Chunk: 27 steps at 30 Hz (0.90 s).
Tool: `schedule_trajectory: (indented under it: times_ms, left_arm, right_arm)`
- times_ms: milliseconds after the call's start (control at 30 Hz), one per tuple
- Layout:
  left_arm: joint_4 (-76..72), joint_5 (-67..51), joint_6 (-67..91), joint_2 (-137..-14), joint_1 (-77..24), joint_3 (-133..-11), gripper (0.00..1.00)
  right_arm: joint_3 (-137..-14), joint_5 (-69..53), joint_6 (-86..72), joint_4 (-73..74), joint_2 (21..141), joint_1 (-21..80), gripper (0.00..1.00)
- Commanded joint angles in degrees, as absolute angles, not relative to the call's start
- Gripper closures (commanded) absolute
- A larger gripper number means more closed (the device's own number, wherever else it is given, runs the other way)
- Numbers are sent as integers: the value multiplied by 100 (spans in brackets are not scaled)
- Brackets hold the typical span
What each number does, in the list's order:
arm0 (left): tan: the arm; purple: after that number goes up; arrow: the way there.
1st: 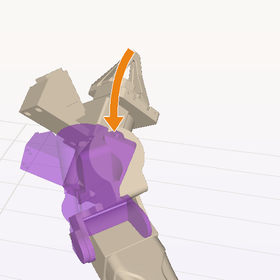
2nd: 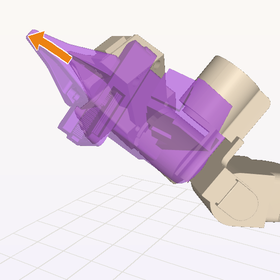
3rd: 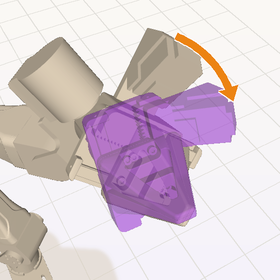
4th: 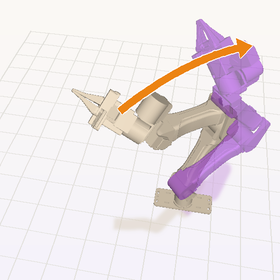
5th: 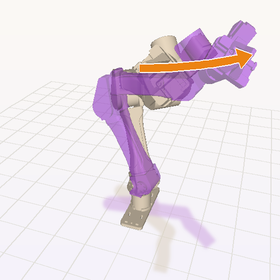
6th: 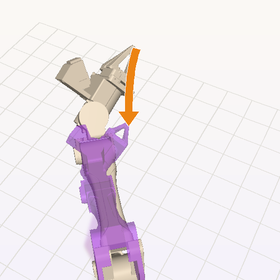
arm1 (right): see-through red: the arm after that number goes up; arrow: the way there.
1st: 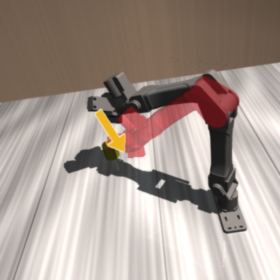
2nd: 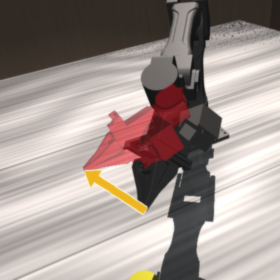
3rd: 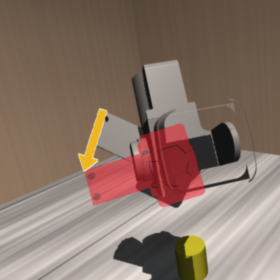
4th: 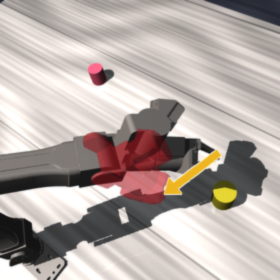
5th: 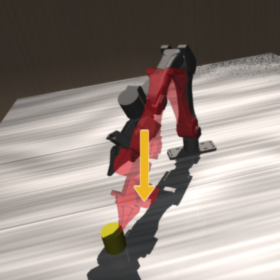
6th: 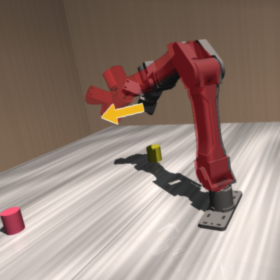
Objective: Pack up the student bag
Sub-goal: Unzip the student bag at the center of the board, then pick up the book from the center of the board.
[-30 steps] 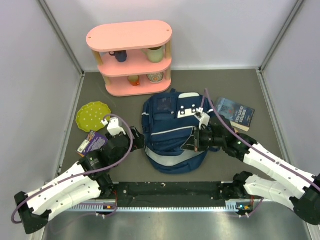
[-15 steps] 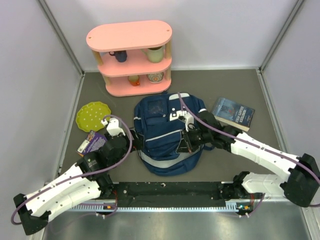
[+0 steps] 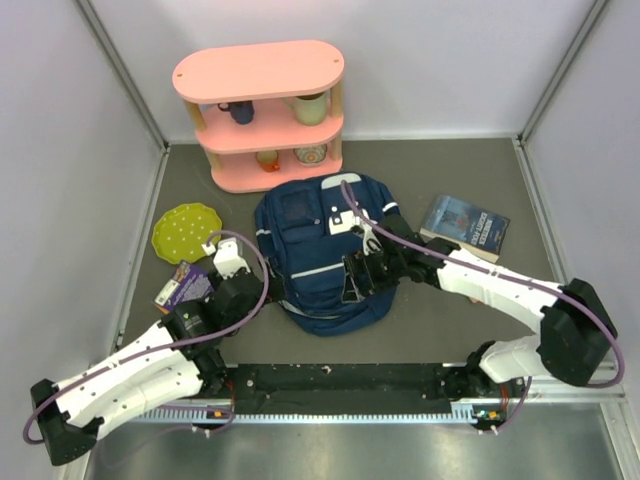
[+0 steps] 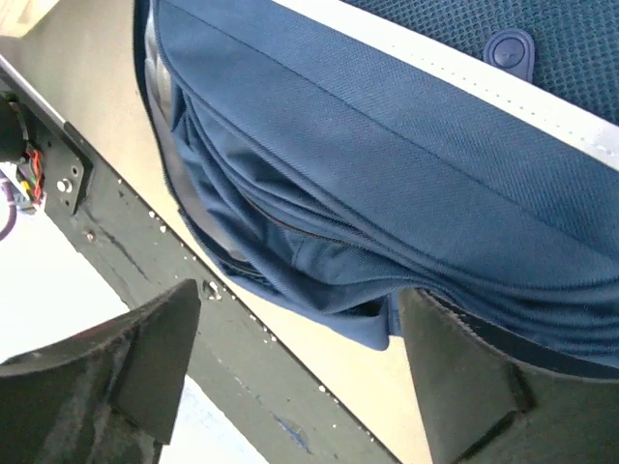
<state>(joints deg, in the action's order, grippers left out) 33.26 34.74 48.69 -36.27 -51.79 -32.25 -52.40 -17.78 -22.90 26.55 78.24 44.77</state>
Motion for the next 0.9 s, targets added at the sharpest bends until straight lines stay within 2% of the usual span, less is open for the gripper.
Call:
schedule_trajectory:
  times_ms: [0, 33, 133, 267, 367, 500, 567, 667, 867]
  left_arm:
    - [3997, 4297, 5712, -3665, -5194, -3208, 2]
    - [4138, 4402, 6026, -3656, -5194, -3217, 2]
    - [4394, 4745, 6284, -3586, -5168, -3269, 2]
    - [4456, 4861, 6188, -3568, -4888, -3375, 2]
    - [3915, 4335, 5522, -3568, -4151, -3349, 2]
    - [3332, 2982, 4678, -3516, -2309, -3235, 2]
    - [3348, 2508, 4518, -3620, -1734, -3304, 2]
    - [3778, 2513, 4561, -3901, -531, -3585, 2]
    - [4798, 3303, 5263, -3946, -185, -3911, 2]
  right_arm:
    - [-5133, -1258, -2329, 2180, 6981, 4377, 12]
    - [-5055, -1239, -2434, 2154, 6839, 4377, 9]
    - [-4861, -1467, -2749, 1664, 6268, 4394, 9]
    - [-4641, -1792, -3277, 760, 6064, 4395, 9]
    - [-4658, -2012, -3542, 370, 6371, 4394, 9]
    - [-5008, -2074, -3586, 220, 6758, 4403, 9]
    - [-5167, -2144, -3551, 237, 6986, 4403, 9]
    - [-5484, -2294, -3533, 220, 7372, 4403, 9]
    - [-6046, -2768, -3559, -113, 8190, 4509, 8]
